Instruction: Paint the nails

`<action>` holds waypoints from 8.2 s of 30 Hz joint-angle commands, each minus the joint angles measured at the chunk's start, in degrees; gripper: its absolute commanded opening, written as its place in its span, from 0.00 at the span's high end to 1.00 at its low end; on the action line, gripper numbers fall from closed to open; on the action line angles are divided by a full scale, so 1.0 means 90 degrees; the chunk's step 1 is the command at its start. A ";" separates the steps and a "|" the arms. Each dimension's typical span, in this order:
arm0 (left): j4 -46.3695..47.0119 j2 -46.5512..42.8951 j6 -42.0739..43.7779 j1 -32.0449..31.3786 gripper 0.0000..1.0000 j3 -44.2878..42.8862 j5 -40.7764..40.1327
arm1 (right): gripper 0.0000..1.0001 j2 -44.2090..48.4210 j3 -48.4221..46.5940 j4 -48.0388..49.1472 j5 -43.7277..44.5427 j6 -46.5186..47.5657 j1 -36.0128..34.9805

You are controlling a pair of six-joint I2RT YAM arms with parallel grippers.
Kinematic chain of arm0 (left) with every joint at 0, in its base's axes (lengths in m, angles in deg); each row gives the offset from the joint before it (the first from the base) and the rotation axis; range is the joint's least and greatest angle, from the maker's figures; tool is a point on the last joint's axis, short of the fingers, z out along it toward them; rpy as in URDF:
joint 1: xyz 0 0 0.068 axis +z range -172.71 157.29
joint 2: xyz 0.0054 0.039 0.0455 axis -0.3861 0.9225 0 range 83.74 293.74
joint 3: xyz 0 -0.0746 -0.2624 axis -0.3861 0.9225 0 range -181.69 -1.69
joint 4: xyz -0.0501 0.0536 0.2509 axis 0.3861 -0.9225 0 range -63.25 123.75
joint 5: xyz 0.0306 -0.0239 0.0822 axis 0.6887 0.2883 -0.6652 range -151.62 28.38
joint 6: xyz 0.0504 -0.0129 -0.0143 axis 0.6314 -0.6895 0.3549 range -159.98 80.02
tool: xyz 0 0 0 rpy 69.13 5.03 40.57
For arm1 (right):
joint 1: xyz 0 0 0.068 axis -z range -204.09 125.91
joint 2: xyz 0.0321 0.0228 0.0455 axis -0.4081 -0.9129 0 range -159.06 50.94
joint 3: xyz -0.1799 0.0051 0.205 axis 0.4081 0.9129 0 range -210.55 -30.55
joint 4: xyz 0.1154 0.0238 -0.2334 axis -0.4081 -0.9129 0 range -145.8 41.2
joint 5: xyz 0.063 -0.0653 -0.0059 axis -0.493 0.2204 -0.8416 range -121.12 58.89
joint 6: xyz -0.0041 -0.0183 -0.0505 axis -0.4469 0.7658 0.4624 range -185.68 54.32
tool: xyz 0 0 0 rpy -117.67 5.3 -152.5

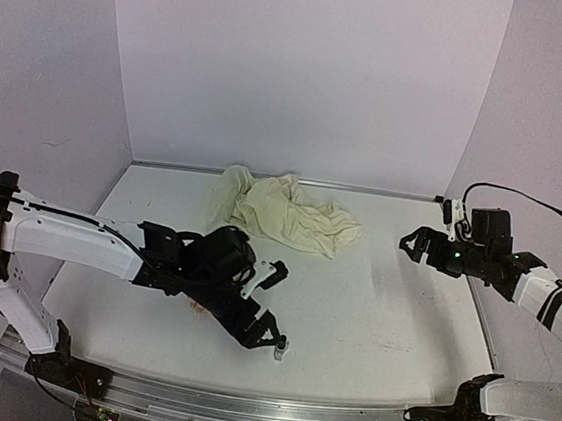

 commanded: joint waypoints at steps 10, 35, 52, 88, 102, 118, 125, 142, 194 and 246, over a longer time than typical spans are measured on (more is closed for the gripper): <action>-0.1542 0.1959 -0.0059 -0.0890 0.15 -0.2340 -0.2025 | 0.02 0.0390 0.0115 0.0316 -0.0297 -0.0222 -0.0057; -0.1820 0.2699 0.0110 -0.0893 0.70 -0.2882 -0.1972 | 0.02 0.0259 0.0198 0.0337 -0.0375 -0.0300 -0.0067; -0.1806 0.1678 0.0497 -0.0714 0.98 -0.2453 -0.2347 | 0.02 0.0119 0.0261 0.0599 -0.0272 0.0270 -0.0704; -0.0002 -0.1638 0.2331 0.1134 1.00 -0.0475 0.2150 | 0.34 -0.3644 -0.0896 0.5789 -0.4993 -0.0077 -0.4263; 0.0030 -0.1578 0.2378 0.1139 1.00 -0.0567 0.2008 | 0.82 -0.3876 -0.0991 0.5985 -0.5408 -0.0176 -0.4355; -0.0441 -0.1381 0.0031 0.1137 1.00 -0.0911 -0.0747 | 1.00 -0.2784 -0.0256 0.5435 0.1429 0.1282 -0.5151; -0.0698 -0.1131 -0.1098 0.1139 1.00 -0.1389 -0.1111 | 1.00 -0.3723 -0.1021 0.6350 0.5366 0.3427 -0.6471; 0.1481 -0.3110 0.0002 0.1668 0.11 0.0123 0.1107 | 1.00 -0.2535 -0.0698 0.6415 -0.1833 0.0372 -0.4811; 0.0871 -0.1785 -0.0394 0.1734 0.81 -0.1292 -0.0498 | 1.00 -0.4501 -0.2114 0.8292 0.4150 0.4839 -0.5985; 0.2406 -0.1440 -0.0281 0.1257 1.00 -0.1084 -0.0805 | 1.00 -0.3414 -0.1598 0.6982 0.5736 0.3873 -0.5314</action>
